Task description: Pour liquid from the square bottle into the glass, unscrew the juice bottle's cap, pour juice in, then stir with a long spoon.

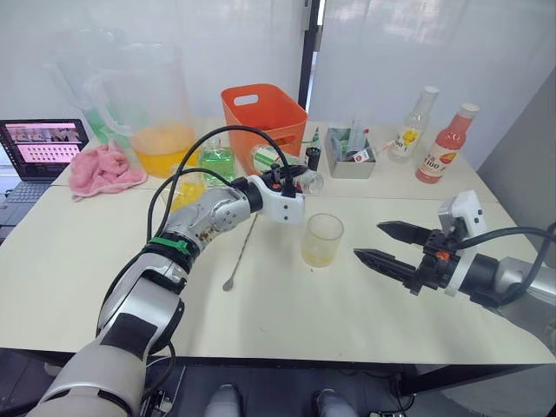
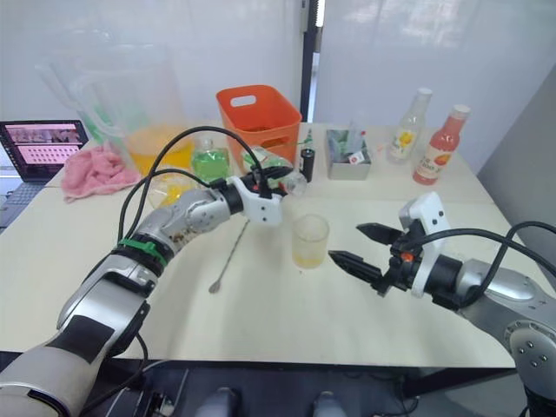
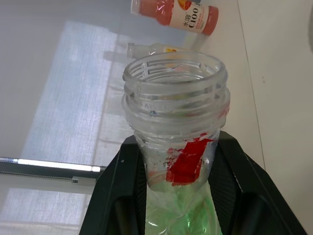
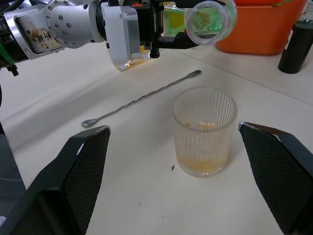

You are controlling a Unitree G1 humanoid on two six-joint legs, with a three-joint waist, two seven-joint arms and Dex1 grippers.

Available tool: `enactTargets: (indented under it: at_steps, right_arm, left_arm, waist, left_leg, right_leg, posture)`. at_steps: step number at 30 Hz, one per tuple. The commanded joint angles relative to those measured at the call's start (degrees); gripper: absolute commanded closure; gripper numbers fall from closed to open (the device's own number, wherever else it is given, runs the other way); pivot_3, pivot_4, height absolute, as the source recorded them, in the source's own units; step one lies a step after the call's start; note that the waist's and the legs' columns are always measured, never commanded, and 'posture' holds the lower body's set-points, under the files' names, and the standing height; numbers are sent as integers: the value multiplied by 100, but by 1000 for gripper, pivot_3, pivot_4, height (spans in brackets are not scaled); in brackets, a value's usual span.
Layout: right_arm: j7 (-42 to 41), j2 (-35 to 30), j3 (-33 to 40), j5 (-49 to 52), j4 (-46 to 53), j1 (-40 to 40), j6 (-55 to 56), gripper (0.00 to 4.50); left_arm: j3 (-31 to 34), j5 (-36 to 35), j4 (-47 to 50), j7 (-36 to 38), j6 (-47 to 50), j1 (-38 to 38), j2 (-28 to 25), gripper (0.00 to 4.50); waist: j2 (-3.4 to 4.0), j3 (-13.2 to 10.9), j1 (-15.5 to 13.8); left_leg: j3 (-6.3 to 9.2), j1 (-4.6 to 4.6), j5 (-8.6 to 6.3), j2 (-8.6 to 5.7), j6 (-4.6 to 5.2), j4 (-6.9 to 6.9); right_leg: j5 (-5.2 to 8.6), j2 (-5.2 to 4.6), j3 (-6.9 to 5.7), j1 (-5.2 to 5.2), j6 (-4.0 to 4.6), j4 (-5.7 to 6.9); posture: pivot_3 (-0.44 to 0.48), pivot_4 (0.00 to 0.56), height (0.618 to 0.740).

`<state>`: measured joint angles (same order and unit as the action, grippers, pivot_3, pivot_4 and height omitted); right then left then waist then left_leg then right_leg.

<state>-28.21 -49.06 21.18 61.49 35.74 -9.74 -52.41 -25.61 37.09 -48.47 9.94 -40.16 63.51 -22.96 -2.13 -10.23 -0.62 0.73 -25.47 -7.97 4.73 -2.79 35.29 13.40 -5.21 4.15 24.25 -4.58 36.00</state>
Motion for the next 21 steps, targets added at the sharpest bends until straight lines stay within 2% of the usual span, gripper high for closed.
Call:
enactTargets:
  at_steps: [1,10,21]
  right_arm:
    - [94,-42,242,25,162,-11,129,56]
    - [202,-32,214,-137,-6,-36,183,56]
    - [257,7,193,-298,-28,15,158,56]
  left_arm:
    - [3,99,201,-259,-102,109,-23,3274]
    - [-152,476,143,-584,18,174,15,3274]
    - [-244,585,252,-692,-5,80,103,3274]
  waist:
    - [0,0,-3]
    - [0,0,-4]
    - [0,0,-5]
  left_leg:
    - [0,0,0,0,0,0]
    - [0,0,0,0,0,0]
    - [0,0,1,-1,-1,0]
  right_leg:
    - [0,0,0,0,0,0]
    - [0,0,0,0,-1,0]
    - [-1,0,0,0,0,1]
  posture:
    - [0,150,738]
    - [0,150,738]
    - [0,150,738]
